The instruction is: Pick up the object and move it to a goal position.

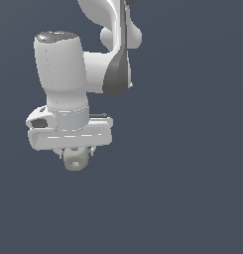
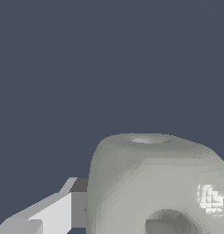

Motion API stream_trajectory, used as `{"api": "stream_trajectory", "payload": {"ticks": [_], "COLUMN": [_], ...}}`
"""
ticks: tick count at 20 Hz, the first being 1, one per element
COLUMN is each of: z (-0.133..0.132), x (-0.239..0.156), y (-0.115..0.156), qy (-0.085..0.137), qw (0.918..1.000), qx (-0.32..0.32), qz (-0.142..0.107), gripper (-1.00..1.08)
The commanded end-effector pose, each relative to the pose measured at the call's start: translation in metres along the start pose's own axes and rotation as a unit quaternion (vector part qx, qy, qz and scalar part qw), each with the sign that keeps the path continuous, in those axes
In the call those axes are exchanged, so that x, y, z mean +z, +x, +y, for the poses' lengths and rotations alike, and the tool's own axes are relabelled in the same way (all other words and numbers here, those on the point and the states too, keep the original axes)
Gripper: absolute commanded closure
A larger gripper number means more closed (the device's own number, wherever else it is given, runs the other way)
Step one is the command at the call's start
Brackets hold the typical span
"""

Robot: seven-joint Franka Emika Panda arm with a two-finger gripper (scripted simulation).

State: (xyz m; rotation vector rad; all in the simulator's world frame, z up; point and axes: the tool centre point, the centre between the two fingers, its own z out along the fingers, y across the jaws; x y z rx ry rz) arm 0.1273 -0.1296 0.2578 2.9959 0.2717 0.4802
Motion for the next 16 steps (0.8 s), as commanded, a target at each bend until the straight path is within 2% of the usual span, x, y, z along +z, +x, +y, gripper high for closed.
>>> {"api": "stream_trajectory", "payload": {"ticks": [1, 4, 8, 12, 16], "z": [0.036, 0.069, 0.100, 0.118, 0.123], "x": [-0.045, -0.089, -0.132, -0.158, -0.167], "y": [0.019, 0.034, 0.044, 0.049, 0.050], "qy": [-0.016, -0.031, -0.044, -0.052, -0.054], "qw": [0.9992, 0.9971, 0.9937, 0.9911, 0.9902], "qx": [0.015, 0.029, 0.042, 0.050, 0.053], "qz": [0.033, 0.064, 0.094, 0.111, 0.117], "gripper": [1.08, 1.08, 1.08, 1.08, 1.08]}}
